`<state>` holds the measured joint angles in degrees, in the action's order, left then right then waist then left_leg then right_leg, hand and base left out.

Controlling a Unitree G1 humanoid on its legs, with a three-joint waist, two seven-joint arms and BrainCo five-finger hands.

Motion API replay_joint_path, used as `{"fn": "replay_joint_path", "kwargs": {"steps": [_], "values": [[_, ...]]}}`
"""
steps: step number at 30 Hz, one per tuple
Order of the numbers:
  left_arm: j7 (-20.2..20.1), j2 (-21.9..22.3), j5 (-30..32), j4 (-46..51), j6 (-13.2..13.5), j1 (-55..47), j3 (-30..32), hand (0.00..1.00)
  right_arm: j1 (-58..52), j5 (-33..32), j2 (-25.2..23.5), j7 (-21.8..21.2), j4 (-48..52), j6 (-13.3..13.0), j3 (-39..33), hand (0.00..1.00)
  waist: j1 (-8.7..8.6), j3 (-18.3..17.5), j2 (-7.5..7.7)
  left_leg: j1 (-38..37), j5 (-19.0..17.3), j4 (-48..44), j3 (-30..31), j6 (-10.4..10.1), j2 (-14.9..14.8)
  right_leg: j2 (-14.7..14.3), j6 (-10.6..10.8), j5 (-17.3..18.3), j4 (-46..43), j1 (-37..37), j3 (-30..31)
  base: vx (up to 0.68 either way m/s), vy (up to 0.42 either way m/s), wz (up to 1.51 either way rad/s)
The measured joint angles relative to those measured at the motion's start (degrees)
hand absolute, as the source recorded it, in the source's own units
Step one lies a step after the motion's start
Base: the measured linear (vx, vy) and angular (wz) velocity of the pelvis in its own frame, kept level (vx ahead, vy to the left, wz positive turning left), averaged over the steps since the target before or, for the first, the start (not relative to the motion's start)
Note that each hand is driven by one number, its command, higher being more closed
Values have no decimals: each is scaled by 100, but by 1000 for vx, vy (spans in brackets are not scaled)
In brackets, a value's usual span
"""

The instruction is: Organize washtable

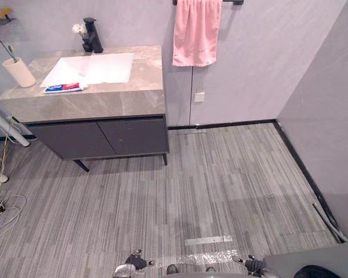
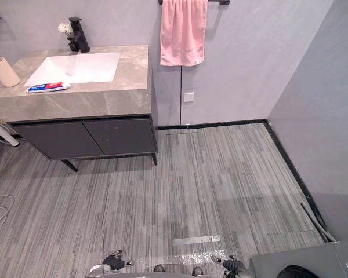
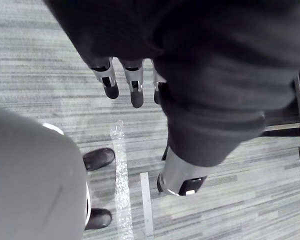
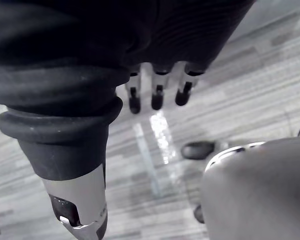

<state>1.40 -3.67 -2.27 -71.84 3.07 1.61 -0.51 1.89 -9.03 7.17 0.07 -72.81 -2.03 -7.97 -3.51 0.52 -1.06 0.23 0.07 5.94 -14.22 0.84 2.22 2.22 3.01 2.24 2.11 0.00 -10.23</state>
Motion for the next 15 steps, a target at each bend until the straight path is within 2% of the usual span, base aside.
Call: {"fn": "replay_joint_path", "kwargs": {"steps": [3, 13, 15], "values": [[20, -1, -103, 31, 1, -11, 11, 0, -5, 6, -25, 0, -2, 3, -1, 0, -37, 18, 27, -9, 16, -1, -7, 28, 13, 4, -81, -56, 16, -39, 11, 33, -10, -1], [30, 21, -152, 33, 6, -75, 139, 0, -9, 15, -123, -7, -7, 0, -5, 0, -39, 37, 6, -188, 15, -1, -26, 24, 3, -13, -82, -56, 102, -263, -24, 1, -31, 1], [51, 35, -151, 37, 9, -113, 331, 0, -14, 12, -120, -8, -5, -3, -50, 0, -51, 46, -11, -229, 6, -1, -36, 26, -2, -10, -81, -54, 74, -270, -5, -78, -14, -5]]}}
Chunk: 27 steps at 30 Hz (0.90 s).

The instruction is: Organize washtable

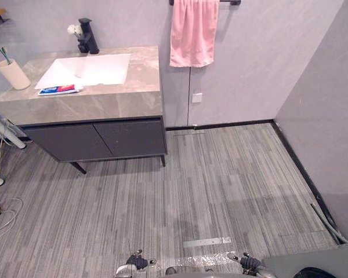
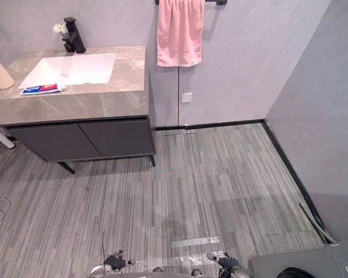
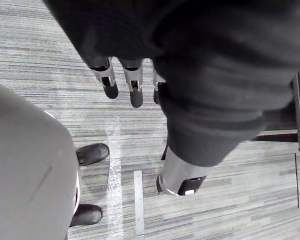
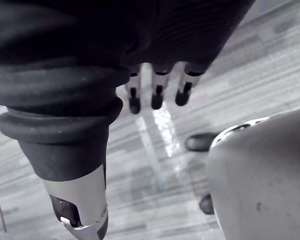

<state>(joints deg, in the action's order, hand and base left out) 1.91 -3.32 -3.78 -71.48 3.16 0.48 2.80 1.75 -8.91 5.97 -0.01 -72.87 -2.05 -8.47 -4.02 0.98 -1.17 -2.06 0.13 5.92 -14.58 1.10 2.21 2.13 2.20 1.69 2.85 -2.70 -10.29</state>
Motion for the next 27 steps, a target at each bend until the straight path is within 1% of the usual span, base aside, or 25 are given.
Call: {"fn": "replay_joint_path", "kwargs": {"steps": [1, 2, 3, 4, 5, 6, 7, 9, 10, 11, 12, 13, 14, 15, 16, 17, 18, 19, 20, 21, 22, 23, 24, 26, 27], "values": [[23, 4, 0, 18, 2, -20, 19, 0, 1, -3, 5, 2, 5, -3, -21, 0, -3, 16, -15, -19, -35, 0, -3, 3, -10, 0, 6, 28, -84, 14, 12, -60, 2, -14], [65, 10, 0, 100, 7, -80, 26, 0, -9, -4, 16, 1, 19, -21, -103, 0, -6, 87, -61, -90, -133, -2, -44, 76, -28, 18, 72, 213, -471, 144, 59, -55, 28, -28], [74, 28, 1, 193, 12, -180, 26, 0, -1, -13, 32, -4, 51, -42, -256, 0, -1, 168, -143, -197, -222, -1, -95, 111, -64, 53, 239, 399, -1193, 403, 100, -46, 40, -41], [75, 55, 1, 192, 20, -217, 18, 0, 5, -25, 64, -12, 125, -53, -295, 0, 0, 248, -203, -279, -237, -2, -165, 131, -121, 45, 250, 413, -1693, 598, 109, -60, 72, -47], [85, 98, -17, 214, 47, -251, 69, 0, 6, -45, 98, -21, 266, -126, -358, 0, -41, 358, -326, -454, -269, -3, -289, 180, -212, 69, 173, 406, -2676, 1004, 98, -58, 91, -33], [90, 86, -14, 214, 50, -282, 85, 0, -7, -65, 105, -22, 303, -166, -440, 0, -95, 456, -281, -607, -308, -3, -334, 235, -223, 209, 59, 543, -3387, 1207, 31, -74, 112, -16], [91, 86, -8, 209, 49, -297, 112, 0, -17, -61, 115, -25, 292, -164, -454, 0, -154, 469, -287, -694, -329, -2, -333, 256, -221, 300, 67, 622, -3559, 1235, -32, 2, 102, -1], [94, 97, -3, 155, 46, -266, 206, 0, -134, -55, 164, -26, 267, -169, -493, 0, -161, 474, -256, -876, -427, -3, -324, 189, -271, 465, 125, 724, -3418, 1282, -68, 73, 54, 0], [87, 105, -1, 136, 48, -220, 243, 0, -241, -41, 198, -27, 224, -165, -490, 0, -174, 478, -265, -876, -457, -5, -283, 140, -357, 486, 160, 692, -2910, 1333, -76, 109, 6, 4], [86, 114, 0, 97, 38, -174, 287, 0, -371, -6, 211, -25, 210, -159, -491, 0, -175, 482, -264, -870, -467, -12, -258, 113, -431, 497, 228, 602, -2425, 1425, -116, 245, -29, 1], [86, 124, 2, 96, 39, -151, 455, 0, -482, 1, 192, -18, 124, -158, -489, 0, -175, 522, -267, -863, -497, -27, -216, 12, -489, 544, 327, 256, -1663, 1519, -260, 239, -43, -5], [87, 99, 26, 95, 40, -150, 540, 0, -569, 51, 160, -26, 120, -140, -428, 0, -206, 554, -171, -868, -528, -14, -192, -49, -497, 624, 440, -23, -1191, 1606, -396, 269, -88, 2], [76, 47, 120, 98, 38, -152, 769, 0, -698, 81, 75, -27, 83, -108, -391, 0, -239, 600, -4, -937, -600, -8, -176, -168, -474, 729, 452, -176, -916, 1633, -462, 166, -93, 14], [75, 31, 132, 99, 38, -180, 887, 0, -794, 124, 45, -28, 9, -87, -389, 0, -270, 604, 64, -1027, -658, -10, -142, -250, -466, 794, 452, -185, -888, 1624, -478, 281, -177, 32], [90, 41, 163, 125, 38, -252, 1133, 0, -1033, 180, 14, -22, -26, -10, -289, 0, -322, 591, 138, -1218, -813, -44, -63, -369, -488, 896, 427, -174, -1053, 1603, -411, 387, -247, 36], [88, 38, 173, 165, 40, -279, 1153, 0, -1144, 218, 12, -29, -73, 43, -135, 0, -326, 590, 153, -1221, -1057, -318, -16, -470, -568, 898, 401, -126, -1437, 1612, -326, 543, -373, 52], [91, 81, 169, 171, 40, -289, 1164, 0, -1163, 258, 32, -48, -231, 105, 50, 0, -338, 584, 51, -1122, -1464, -964, 25, -711, -842, 766, 253, -1, -2085, 1567, -379, 485, -358, 43], [90, 111, 163, 177, 40, -358, 1199, 0, -1185, 260, 60, -94, -249, 117, 61, 0, -329, 529, 65, -1123, -1574, -1359, 41, -754, -977, 704, 180, 54, -2199, 1465, -381, 567, -365, 33], [81, 78, 164, 249, 56, -346, 1294, 0, -1113, 281, 142, -131, -254, 111, 236, 0, -287, 610, 24, -761, -1769, -2707, 21, -813, -1212, 565, 49, 261, -2327, 1266, -347, 542, -352, -18], [75, 122, 109, 369, 47, -318, 1315, 0, -1013, 311, 230, -141, -216, 61, 391, 0, -133, 611, 28, -250, -1406, -4204, 96, -685, -1478, 440, -60, 380, -2420, 1089, -216, 541, -335, -51], [72, 130, 92, 417, 57, -309, 1314, 0, -930, 334, 257, -136, -204, 31, 474, 0, -27, 655, 53, -30, -1051, -4835, 202, -583, -1566, 388, -142, 458, -2439, 1006, -142, 478, -313, -90], [58, 135, 93, 446, 77, -222, 1296, 0, -777, 451, 484, -148, -226, 21, 681, 0, 105, 706, -43, 406, -854, -6136, 466, -551, -1658, 310, -241, 590, -2437, 765, -4, 485, -254, -87], [42, 141, 89, 447, 91, -160, 1289, 0, -722, 486, 573, -151, -222, 17, 766, 0, 150, 749, -90, 803, -892, -7243, 626, -536, -1695, 250, -265, 605, -2272, 387, 46, 490, -230, -70], [13, 86, -33, 472, 137, -142, 1282, 0, -675, 500, 476, -135, -228, 35, 781, 0, 176, 782, -26, 1158, -904, -7956, 721, -541, -1537, 207, -306, 632, -1767, -258, 127, 514, -175, -42], [-35, 72, -95, 519, 177, -138, 1291, 0, -679, 500, 459, -131, -281, 93, 778, 0, 186, 812, -5, 1315, -959, -7761, 747, -633, -1466, 164, -322, 668, -1438, -605, 180, 509, -116, -41]]}}
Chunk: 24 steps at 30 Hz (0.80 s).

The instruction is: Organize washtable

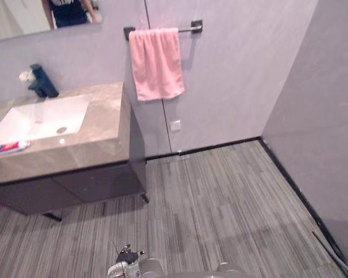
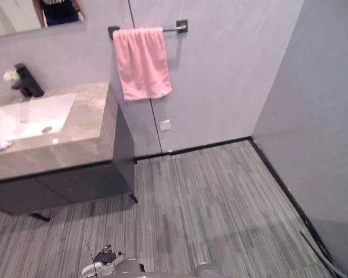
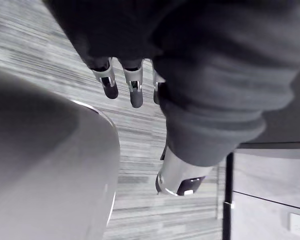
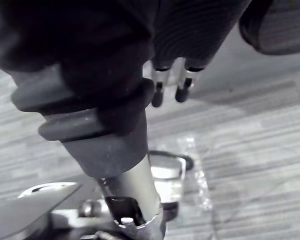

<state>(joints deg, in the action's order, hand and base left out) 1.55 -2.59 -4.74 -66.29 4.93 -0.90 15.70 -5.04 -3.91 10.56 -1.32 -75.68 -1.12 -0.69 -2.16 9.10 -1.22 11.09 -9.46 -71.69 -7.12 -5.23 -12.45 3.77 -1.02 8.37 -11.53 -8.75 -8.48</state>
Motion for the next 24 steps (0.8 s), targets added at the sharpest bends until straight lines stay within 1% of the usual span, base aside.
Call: {"fn": "replay_joint_path", "kwargs": {"steps": [1, 2, 3, 4, 5, 6, 7, 8, 9, 10, 11, 12, 13, 14, 15, 16, 17, 18, 19, 20, 21, 23, 24], "values": [[-25, 6, -40, 25, 4, 6, 20, 0, 2, 1, -7, 0, -10, 38, -5, 0, 2, 57, -16, 47, -84, 405, -49, -122, 1, -68, 1, -4, 214, -295, 52, 317, -30, -32], [-29, 2, -71, 47, 5, 17, 21, 0, 1, 1, -16, 1, -11, 49, -15, 0, 0, 118, -17, 45, -130, 721, -94, -169, -21, -103, 2, -4, 327, -474, 66, 485, 19, -23], [-38, -39, -95, 82, 5, 56, 12, 0, -5, 2, -79, 0, -11, 119, -69, 0, -3, 214, 53, 42, -200, 1714, -173, -136, -45, -150, 2, -4, 578, -886, 61, 396, 48, -16], [-32, -52, -92, 110, 4, 56, 9, 0, -15, 10, -113, 4, -11, 175, -98, 0, 12, 225, 90, -12, -198, 2698, -185, -125, -30, -156, 4, -3, 694, -1031, 30, 425, 83, -12], [-25, -57, -90, 116, 2, 52, 8, 0, -46, 15, -115, 5, -10, 180, -97, 0, 27, 217, 100, -71, -172, 3431, -172, -121, -5, -157, 26, 22, 776, -1107, -3, 309, 116, -14], [-28, -48, -88, 141, -3, 37, 5, 0, -76, 14, -82, -1, 2, 180, -55, 0, 51, 218, 65, -79, -93, 4822, -44, -122, 41, -146, 125, 237, 916, -1224, -47, 380, 206, -10], [-33, -20, -116, 148, -15, 13, 14, 0, -94, 3, -13, -11, 11, 177, -10, 0, 40, 221, -23, -70, 653, 5453, 109, -76, 55, -161, 214, 340, 955, -1307, -24, 260, 168, -10], [-30, -52, -114, 164, -10, -6, 9, 0, -87, 5, -6, -6, 29, 177, 129, 0, 51, 174, -58, -76, 987, 5514, 84, -22, 116, -118, 204, 406, 946, -1303, 54, 364, 243, 4], [-31, -119, -112, 211, -8, -4, -3, 0, -60, 7, 0, -2, 36, 174, 350, 0, 88, 168, 57, 74, 928, 5328, 52, 117, 276, 33, 198, 485, 859, -1249, 81, 406, 208, 13], [-27, -183, -107, 218, -10, -4, 31, 0, -36, 4, 23, 5, 32, 163, 374, 0, 117, 143, 81, 175, 718, 5083, 92, 207, 301, 81, 217, 303, 693, -1126, 154, 483, 270, 15], [-27, -191, -97, 202, -18, -35, 93, 0, -37, 4, 66, -6, 32, 155, 383, 0, 154, 132, 15, 188, 612, 4997, 114, 221, 287, 79, 212, 178, 557, -1060, 241, 408, 246, -1], [-31, -195, -8, 86, -51, -162, 320, 0, -57, 15, 118, -26, 31, 156, 415, 0, 213, 69, -65, 51, 482, 4965, 55, 298, 310, 118, 191, 5, 262, -975, 549, 380, 292, -26], [-16, -180, 52, 11, -142, -383, 528, 0, -90, 29, 132, -33, 31, 155, 407, 0, 267, 5, -54, -241, 352, 5072, -159, 417, 408, 271, 205, -54, -167, -859, 854, 383, 282, -42], [-12, -157, 73, -35, -157, -500, 522, 0, -121, 66, 158, -39, 30, 147, 385, 0, 291, -52, -45, -389, 259, 5118, -274, 449, 473, 356, 193, -62, -501, -730, 977, 379, 258, -64], [-8, -113, 82, -175, -192, -751, 518, 0, -133, 105, 229, -74, 34, 96, 330, 0, 308, -103, -90, -687, 84, 5191, -489, 499, 565, 469, 119, -148, -1474, -357, 1039, 286, 181, -55], [-3, -81, 82, -276, -213, -870, 501, 0, -132, 127, 243, -97, 46, 32, 321, 0, 288, -104, -129, -856, -14, 5200, -569, 542, 594, 553, 106, -328, -1984, -167, 979, 343, 220, -49], [3, -44, 84, -463, -258, -1047, 412, 0, -173, 141, 285, -124, 151, -45, 323, 0, 202, -86, -226, -1253, -153, 5312, -606, 604, 660, 701, 117, -795, -2927, 97, 921, 331, 202, -17], [16, -52, 89, -550, -315, -1178, 221, 0, -212, 208, 253, -125, 301, -56, 346, 0, 134, -50, -298, -1682, -182, 5517, -754, 664, 702, 835, 221, -625, -3812, 327, 801, 371, 212, -17], [15, -49, 94, -552, -338, -1232, 167, 0, -202, 261, 236, -122, 341, -53, 370, 0, 137, -55, -300, -1939, -180, 5672, -819, 672, 722, 870, 306, -502, -4119, 428, 730, 352, 147, -20], [20, -43, 93, -545, -342, -1294, 116, 0, -215, 351, 253, -118, 440, -49, 375, 0, 132, -69, -309, -2394, -156, 5985, -917, 663, 733, 904, 410, -219, -4345, 613, 496, 328, 81, -24], [20, -39, 91, -520, -340, -1302, 32, 0, -219, 395, 258, -118, 497, -47, 371, 0, 126, -137, -355, -2669, -120, 6233, -983, 626, 730, 949, 491, 58, -4201, 762, 179, 275, 26, -21], [16, -35, 89, -476, -328, -1200, 8, 0, -215, 388, 242, -115, 580, -48, 357, 0, 119, -135, -330, -2833, -96, 6427, -1014, 585, 719, 950, 644, 317, -3712, 1048, -83, 213, -70, -8], [17, -49, 90, -458, -311, -1114, 7, 0, -211, 377, 233, -113, 655, -48, 349, 0, 77, -129, -326, -2925, -66, 6613, -1003, 533, 692, 888, 725, 424, -2953, 1291, -197, 212, -153, 1]]}}
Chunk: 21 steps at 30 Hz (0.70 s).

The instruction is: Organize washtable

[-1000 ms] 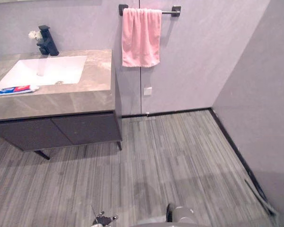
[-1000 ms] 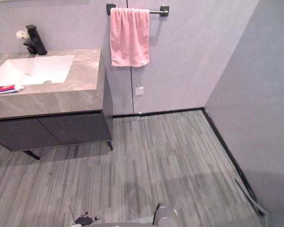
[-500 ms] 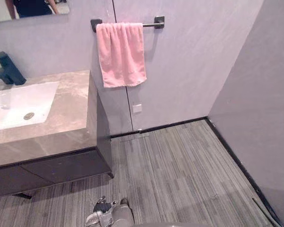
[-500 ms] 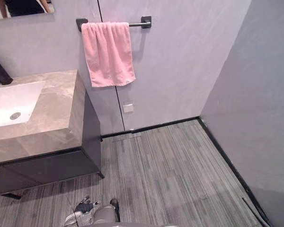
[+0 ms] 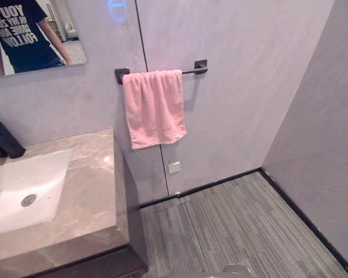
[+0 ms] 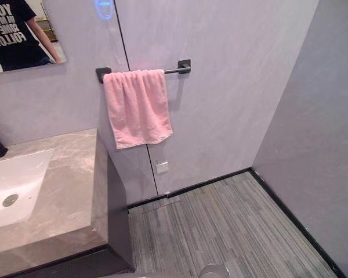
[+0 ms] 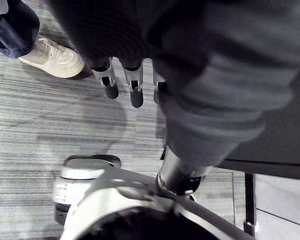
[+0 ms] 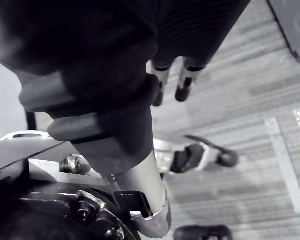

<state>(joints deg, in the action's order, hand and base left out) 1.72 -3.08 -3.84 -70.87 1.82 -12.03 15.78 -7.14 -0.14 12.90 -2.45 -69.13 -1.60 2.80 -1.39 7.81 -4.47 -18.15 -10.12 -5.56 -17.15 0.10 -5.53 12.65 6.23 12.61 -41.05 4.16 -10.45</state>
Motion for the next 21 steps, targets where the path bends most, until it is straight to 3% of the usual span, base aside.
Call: {"fn": "replay_joint_path", "kwargs": {"steps": [2, 3, 4, 5, 6, 7, 10, 12, 14, 16, 17, 18, 20, 21], "values": [[3, -2, 0, 28, 14, 87, -7, 0, 7, -4, -14, 1, 36, -1, 0, 0, -94, 31, 47, -47, -60, 174, 128, -77, -60, -141, 60, -111, 1200, 42, 101, 228, -242, 21], [2, -16, 1, 63, 44, 181, -12, 0, 5, -17, -50, 24, 33, 9, 0, 0, -95, 50, 80, -43, -115, 268, 317, -158, -99, -240, 92, -555, 2521, 55, 454, 288, -345, 49], [2, -14, 2, 63, 57, 235, -7, 0, -2, -37, -51, 50, 33, 11, 0, 0, -123, 43, 94, -32, -163, 304, 483, -239, -151, -246, 212, -1148, 3065, 15, 518, 269, -323, 57], [3, -20, 1, 67, 69, 268, 3, 0, -11, -38, -50, 60, 33, 10, 1, 0, -139, 0, 149, -42, -189, 375, 632, -286, -187, -269, 276, -1408, 3158, -47, 463, 301, -357, 65], [9, 19, 0, 74, 82, 376, 40, 0, 1, -42, -41, 85, 33, 10, 0, 0, -119, 1, 9, -39, -176, 497, 821, -303, -340, -432, 135, -1287, 2904, 37, 319, 315, -332, 64], [2, 79, 2, 141, 94, 424, 175, 0, 13, -46, -15, 88, 32, 9, 9, 0, -97, 14, -33, 22, -95, 416, 933, -354, -482, -556, -12, -967, 2536, 212, 242, 318, -321, 52], [3, 47, 3, 187, 93, 419, 261, 0, 47, -61, -114, 92, 24, 3, 17, 0, -105, 14, 39, 96, 89, 87, 1090, -628, -751, -683, -189, -390, 1968, 194, -18, 281, -282, 43], [-1, -51, 15, 181, 89, 461, 206, 0, -45, -143, -205, 106, -115, -22, 15, 0, -164, 29, 255, 521, 89, -1178, 1482, -626, -862, -637, -263, -57, 1866, -321, -401, 274, -281, 84], [7, -47, 8, 289, 98, 487, 197, 0, -91, -148, -171, 105, -221, -30, 45, 0, -88, 33, 234, 991, 178, -2369, 1548, -497, -1064, -721, -428, 21, 1958, -692, -614, 293, -225, 62], [-14, -75, 3, 379, 108, 483, 108, 0, -82, -140, -133, 109, -289, -29, 56, 0, -33, 49, 232, 1540, 767, -3568, 1586, -514, -1211, -750, -517, 49, 2230, -1132, -767, 254, -149, 47], [-15, -99, -2, 386, 112, 491, 43, 0, -70, -138, -140, 104, -328, -30, 55, 0, 8, 54, 231, 1709, 731, -3946, 1535, -520, -1252, -735, -525, 44, 2327, -1260, -804, 295, -139, 28], [-11, -118, -33, 406, 109, 579, -8, 0, -60, -132, -98, 102, -407, -22, 41, 0, 73, 102, 231, 2004, 340, -4552, 1361, -547, -1251, -680, -525, 38, 2537, -1609, -856, 235, -89, 16], [6, -136, -84, 470, 101, 566, 17, 0, -114, -121, -129, 103, -426, -15, -18, 0, 79, 144, 283, 2056, 56, -4314, 1014, -675, -1205, -618, -519, 35, 2684, -1905, -919, 218, -27, 23], [88, -93, -213, 593, 99, 532, 83, 0, -177, -122, -112, 104, -403, -13, -153, 0, 43, 152, 244, 2077, 245, -3223, 839, -664, -1026, -673, -490, 24, 2778, -2084, -1002, 160, 26, 37]]}}
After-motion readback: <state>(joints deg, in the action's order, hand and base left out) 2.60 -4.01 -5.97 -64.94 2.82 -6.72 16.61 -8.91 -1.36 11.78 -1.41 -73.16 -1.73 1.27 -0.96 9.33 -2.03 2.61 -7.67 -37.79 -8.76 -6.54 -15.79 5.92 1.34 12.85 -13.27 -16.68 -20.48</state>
